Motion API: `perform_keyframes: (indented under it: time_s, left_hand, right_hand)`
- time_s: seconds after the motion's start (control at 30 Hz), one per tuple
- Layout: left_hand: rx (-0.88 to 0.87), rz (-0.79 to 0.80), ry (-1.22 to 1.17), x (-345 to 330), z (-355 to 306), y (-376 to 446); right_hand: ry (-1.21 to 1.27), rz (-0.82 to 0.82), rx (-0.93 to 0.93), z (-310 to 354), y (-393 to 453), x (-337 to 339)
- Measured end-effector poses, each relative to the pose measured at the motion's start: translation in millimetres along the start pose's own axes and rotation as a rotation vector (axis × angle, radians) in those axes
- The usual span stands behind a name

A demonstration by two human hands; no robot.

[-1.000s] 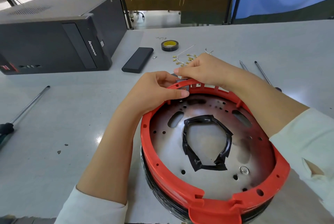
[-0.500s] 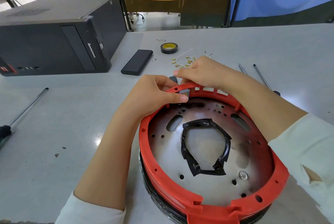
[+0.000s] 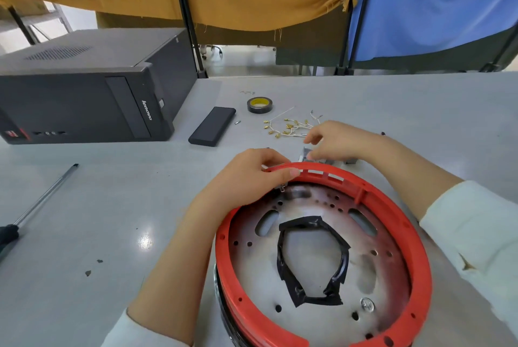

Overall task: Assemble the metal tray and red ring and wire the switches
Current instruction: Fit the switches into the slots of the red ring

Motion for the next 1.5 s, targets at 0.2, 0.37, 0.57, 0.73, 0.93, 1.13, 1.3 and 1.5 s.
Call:
perform_keyframes:
  time_s: [0.2, 0.37, 0.57, 0.73, 0.93, 1.13, 1.3, 1.5]
  left_hand:
    - [-0.007, 0.030, -0.017, -4, 6, -3]
    - [-0.014, 0.014, 0.018, -3, 7, -5]
    - [0.011, 0.025, 0.028, 0, 12, -6]
    - [0.039, 0.009, 0.028, 3, 16, -6]
    - [0.078, -0.019, -0.030, 3, 20, -5]
    - [0.092, -0.030, -0.044, 4, 22, -5]
    - [0.090, -0.038, -0.041, 4, 21, -5]
    - [0.054, -0.049, 0.046, 6, 19, -5]
  right_hand:
    - [-0.137, -0.002, -0.002, 8, 10, -12]
    - [0.007, -0.069, -0.062, 10, 8, -7]
    - [0.670, -0.073, -0.075, 26, -13, 5]
    - [0.528, -0.161, 0.034, 43, -24, -2]
    - [0.432, -0.138, 0.050, 40, -26, -19]
    - [0.441, -0.157, 0.047, 38, -24, -14]
    - [0.406, -0.101, 0.079, 40, -24, -18]
    - [0.363, -0.099, 0.137, 44, -26, -17]
Point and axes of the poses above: each hand's wrist, its own y-axis towards the middle knuckle, its own x-axis out of the back of the hand, z = x × y, the point moved 7 cm from there along y, towards the middle knuckle, and after that the axes turned 6 degrees about y, right-handed, at the moved point
